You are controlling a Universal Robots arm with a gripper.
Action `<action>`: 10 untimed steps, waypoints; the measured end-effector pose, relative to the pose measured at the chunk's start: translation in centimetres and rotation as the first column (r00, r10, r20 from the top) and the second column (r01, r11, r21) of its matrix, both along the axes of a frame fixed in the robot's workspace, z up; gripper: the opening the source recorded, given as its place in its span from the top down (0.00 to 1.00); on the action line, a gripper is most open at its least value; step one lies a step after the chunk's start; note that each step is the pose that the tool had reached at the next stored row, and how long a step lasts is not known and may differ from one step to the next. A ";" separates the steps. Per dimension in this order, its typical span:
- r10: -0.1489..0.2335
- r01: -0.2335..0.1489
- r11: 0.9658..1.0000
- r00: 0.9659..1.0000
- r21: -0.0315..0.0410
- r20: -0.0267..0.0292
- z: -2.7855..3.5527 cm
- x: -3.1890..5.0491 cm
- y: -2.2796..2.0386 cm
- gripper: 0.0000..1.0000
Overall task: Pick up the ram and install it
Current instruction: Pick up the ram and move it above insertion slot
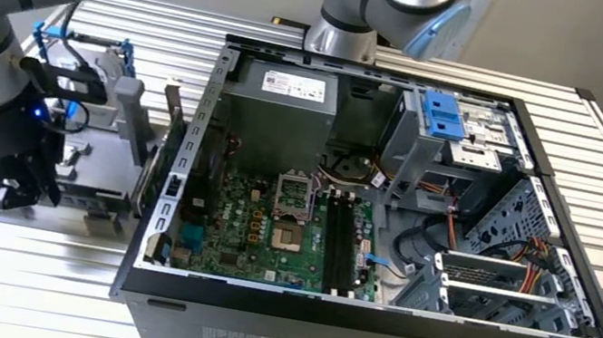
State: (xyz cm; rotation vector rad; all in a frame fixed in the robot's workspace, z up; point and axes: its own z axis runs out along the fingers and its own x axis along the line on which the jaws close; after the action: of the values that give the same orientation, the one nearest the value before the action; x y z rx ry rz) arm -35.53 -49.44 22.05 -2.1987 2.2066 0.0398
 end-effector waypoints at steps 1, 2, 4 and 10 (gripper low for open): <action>0.000 0.000 1.000 1.000 0.000 0.000 0.42 0.00 0.00 1.00; 0.000 0.000 1.000 1.000 0.000 0.000 0.78 0.00 0.00 1.00; 0.000 0.000 1.000 1.000 0.000 0.000 1.37 0.00 0.00 1.00; 0.000 0.000 1.000 1.000 0.000 0.001 2.62 -0.04 0.00 1.00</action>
State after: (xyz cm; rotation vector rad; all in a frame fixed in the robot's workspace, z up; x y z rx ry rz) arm -35.56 -49.44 24.66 -2.1980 2.2057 0.0381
